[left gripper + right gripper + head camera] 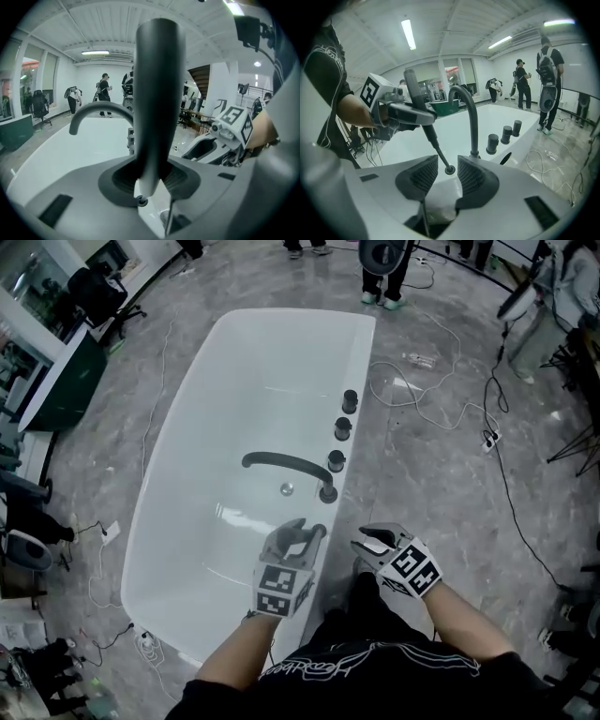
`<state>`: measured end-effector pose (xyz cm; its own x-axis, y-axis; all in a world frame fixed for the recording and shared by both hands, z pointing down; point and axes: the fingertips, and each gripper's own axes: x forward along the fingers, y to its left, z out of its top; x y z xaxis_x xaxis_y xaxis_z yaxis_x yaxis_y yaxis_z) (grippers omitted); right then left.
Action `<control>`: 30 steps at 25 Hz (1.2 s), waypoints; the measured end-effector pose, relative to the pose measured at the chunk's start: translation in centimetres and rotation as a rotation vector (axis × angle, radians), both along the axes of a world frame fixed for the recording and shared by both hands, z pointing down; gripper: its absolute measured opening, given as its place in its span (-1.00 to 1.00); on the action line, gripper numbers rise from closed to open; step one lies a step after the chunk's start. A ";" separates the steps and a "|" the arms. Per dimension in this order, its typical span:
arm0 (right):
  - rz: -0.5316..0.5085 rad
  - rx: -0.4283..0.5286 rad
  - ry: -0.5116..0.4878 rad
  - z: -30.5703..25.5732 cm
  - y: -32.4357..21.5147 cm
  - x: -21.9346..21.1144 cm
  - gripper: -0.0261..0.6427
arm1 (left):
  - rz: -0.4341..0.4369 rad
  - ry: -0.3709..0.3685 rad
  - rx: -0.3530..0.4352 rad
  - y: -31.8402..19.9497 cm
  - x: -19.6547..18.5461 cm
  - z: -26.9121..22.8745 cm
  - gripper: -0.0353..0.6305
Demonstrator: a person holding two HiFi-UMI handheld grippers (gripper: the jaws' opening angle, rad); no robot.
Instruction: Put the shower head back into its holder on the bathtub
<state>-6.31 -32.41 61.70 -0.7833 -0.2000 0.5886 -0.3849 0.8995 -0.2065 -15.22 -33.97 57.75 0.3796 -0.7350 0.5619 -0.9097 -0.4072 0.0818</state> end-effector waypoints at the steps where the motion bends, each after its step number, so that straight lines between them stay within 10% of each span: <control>1: 0.000 -0.003 0.000 0.2 0.0 0.3 -0.53 | 0.011 -0.014 0.000 -0.1 0.6 1.0 -0.52; 30: 0.005 -0.055 0.013 3.5 1.7 1.9 -0.75 | 0.018 -0.122 -0.084 -0.6 1.3 16.2 -0.52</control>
<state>-4.44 -30.72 65.17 -0.7745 -0.1715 0.6088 -0.3926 0.8850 -0.2502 -13.91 -34.58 73.94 0.3169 -0.6770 0.6642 -0.9077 -0.4196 0.0053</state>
